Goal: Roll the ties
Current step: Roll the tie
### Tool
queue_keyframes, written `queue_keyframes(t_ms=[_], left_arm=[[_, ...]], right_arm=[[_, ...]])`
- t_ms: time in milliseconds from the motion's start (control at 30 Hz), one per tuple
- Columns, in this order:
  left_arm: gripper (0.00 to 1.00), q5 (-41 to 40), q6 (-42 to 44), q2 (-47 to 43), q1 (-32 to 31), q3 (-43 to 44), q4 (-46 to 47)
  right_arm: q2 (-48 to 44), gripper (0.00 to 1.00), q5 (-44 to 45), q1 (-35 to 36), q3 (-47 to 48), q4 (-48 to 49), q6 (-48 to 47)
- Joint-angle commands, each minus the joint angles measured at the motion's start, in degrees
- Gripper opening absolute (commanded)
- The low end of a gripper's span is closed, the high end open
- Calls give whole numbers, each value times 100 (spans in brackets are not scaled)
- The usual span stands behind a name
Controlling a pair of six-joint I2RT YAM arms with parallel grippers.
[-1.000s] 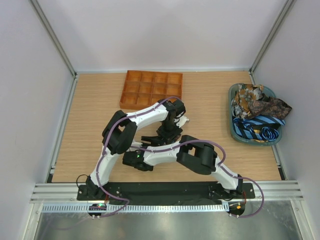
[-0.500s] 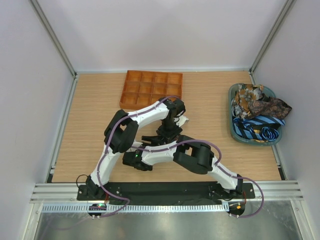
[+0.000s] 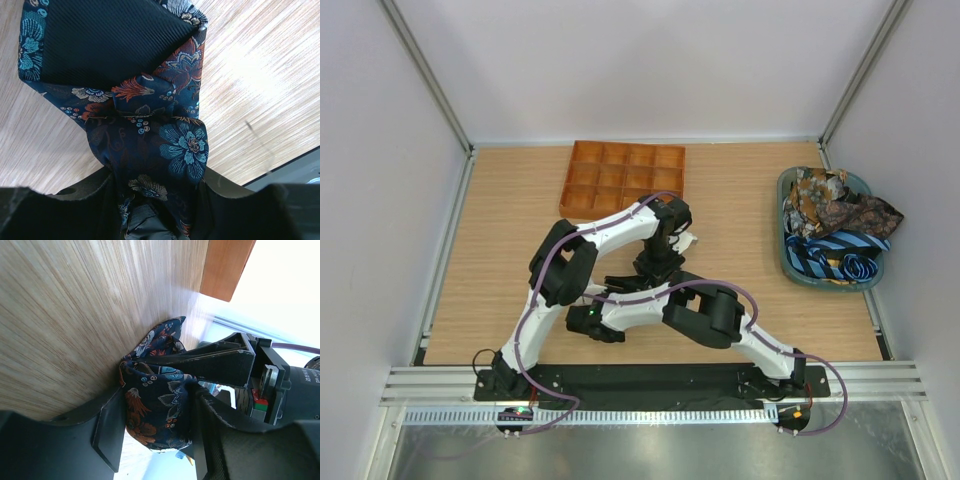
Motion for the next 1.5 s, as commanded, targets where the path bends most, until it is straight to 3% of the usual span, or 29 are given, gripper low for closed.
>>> queue_keyframes(t_ms=[0, 167, 200, 233, 467, 633, 800, 933, 1067, 1167, 1300, 1467], left_arm=[[24, -78, -83, -167, 20, -13, -1051], [24, -61, -57, -106, 11, -40, -1025], [24, -26, -57, -80, 11, -31, -1033], [23, -25, -48, -19, 11, -5, -1060], [22, -17, -118, -114, 20, 30, -1332], [22, 18, -232, -273, 11, -13, -1499], [21, -17, -259, -387, 11, -13, -1561], [21, -34, -224, -405, 20, -57, -1517], [24, -69, -171, -370, 11, -57, -1447], [36, -122, -154, -387, 20, -49, -1315], [45, -219, -101, -440, 11, 39, -1165], [68, -254, 22, -519, -6, 197, -885]], right_arm=[[307, 36, -733, -164, -1, -182, 344], [298, 38, -733, -155, 122, -243, 336], [315, 47, -716, -155, 131, -278, 336], [341, 66, -620, -155, 166, -365, 371], [561, 70, -513, -164, 193, -612, 538], [623, 65, -575, -173, 333, -752, 661], [614, 38, -557, -155, 448, -841, 784], [465, 29, -619, -155, 421, -753, 784], [281, 26, -689, -85, 422, -586, 723], [166, 25, -786, -58, 430, -472, 644], [87, 24, -926, -49, 413, -358, 565], [69, 24, -1084, 3, 404, -278, 494]])
